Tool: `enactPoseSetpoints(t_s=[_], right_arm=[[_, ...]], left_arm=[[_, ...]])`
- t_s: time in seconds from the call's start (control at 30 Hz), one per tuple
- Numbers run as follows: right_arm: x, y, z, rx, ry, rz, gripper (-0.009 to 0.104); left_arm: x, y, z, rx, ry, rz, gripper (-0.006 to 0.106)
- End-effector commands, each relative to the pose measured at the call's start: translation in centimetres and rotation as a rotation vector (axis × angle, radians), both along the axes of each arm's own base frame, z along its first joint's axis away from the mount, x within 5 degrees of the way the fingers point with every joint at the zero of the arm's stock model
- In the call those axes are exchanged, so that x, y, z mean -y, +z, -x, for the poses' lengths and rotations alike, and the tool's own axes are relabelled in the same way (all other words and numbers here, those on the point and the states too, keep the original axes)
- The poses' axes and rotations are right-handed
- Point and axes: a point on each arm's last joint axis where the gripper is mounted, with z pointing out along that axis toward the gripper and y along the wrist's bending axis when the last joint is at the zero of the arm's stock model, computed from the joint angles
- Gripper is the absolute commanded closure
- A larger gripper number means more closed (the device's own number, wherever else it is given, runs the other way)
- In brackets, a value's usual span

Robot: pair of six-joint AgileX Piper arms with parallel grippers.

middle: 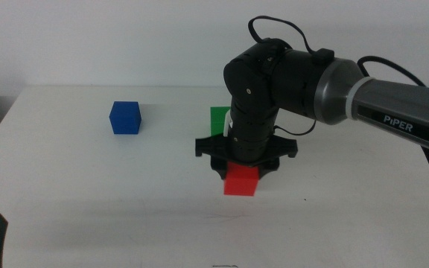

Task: Stack red cubes first, then green, then blue cubes in a specific spot.

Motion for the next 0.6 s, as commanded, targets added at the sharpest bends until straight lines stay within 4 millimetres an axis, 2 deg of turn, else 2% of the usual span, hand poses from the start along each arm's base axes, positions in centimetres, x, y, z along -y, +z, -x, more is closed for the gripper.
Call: enactPoseSetpoints(t_s=[0.0, 0.23, 0.43, 0.57], right_arm=[[0.1, 3.5, -0.1, 0.119, -0.033, -0.091, 0.096], [-0.1, 2.5, -0.4, 0.112, -0.063, -0.075, 0.096], [-1.7, 1.0, -0.2, 0.085, -0.037, -0.032, 0.096], [-2.7, 0.8, -0.4, 0.069, -0.031, -0.016, 0.096]], left_arm=[[0.0, 1.0, 0.2, 0.106, -0.003, 0.023, 0.007], [0.0, 1.0, 0.2, 0.106, -0.003, 0.023, 0.007], [0.0, 1.0, 0.2, 0.106, -0.003, 0.023, 0.007], [0.0, 1.0, 0.2, 0.106, -0.003, 0.023, 0.007]])
